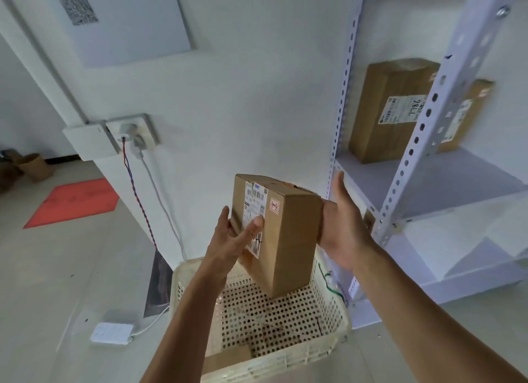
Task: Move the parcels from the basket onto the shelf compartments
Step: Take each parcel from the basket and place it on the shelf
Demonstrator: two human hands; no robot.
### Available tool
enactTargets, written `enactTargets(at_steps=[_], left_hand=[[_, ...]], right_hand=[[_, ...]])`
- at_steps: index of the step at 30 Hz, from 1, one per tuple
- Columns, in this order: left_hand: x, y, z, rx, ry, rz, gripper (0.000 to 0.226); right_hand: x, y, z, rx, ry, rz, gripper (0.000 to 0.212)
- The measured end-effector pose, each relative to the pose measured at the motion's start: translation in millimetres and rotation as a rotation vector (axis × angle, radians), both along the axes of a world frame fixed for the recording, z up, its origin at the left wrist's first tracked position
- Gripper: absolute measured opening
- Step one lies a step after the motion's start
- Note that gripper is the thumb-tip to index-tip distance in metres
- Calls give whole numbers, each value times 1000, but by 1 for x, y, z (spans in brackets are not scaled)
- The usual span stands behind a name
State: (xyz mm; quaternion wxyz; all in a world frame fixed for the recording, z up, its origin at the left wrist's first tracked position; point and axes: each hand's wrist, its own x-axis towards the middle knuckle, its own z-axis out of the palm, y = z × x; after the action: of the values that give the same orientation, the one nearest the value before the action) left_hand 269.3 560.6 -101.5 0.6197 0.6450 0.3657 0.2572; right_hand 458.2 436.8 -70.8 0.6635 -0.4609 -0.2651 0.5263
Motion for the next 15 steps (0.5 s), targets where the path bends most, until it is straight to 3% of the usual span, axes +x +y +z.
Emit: enactTargets(at_steps=[2,4,6,8,10,15], left_hand=[[-6,0,2,36,7,2,123],[-10,-1,4,44,18,46,125],[-12,-1,7,30,31,110,133],[-14,-1,8,-2,36,146,124],[-17,-2,10,-22,33,159,110],[-33,-3,15,4,11,172,98]], right_hand=[[-8,0,6,29,29,3,95],[-17,1,10,41,53,-48,91],[-27,2,10,71,55,-157,73],[-33,3,7,106,22,-250,52],[-40,4,6,91,-24,-296,52],[-52,7,4,15,-175,-315,56]])
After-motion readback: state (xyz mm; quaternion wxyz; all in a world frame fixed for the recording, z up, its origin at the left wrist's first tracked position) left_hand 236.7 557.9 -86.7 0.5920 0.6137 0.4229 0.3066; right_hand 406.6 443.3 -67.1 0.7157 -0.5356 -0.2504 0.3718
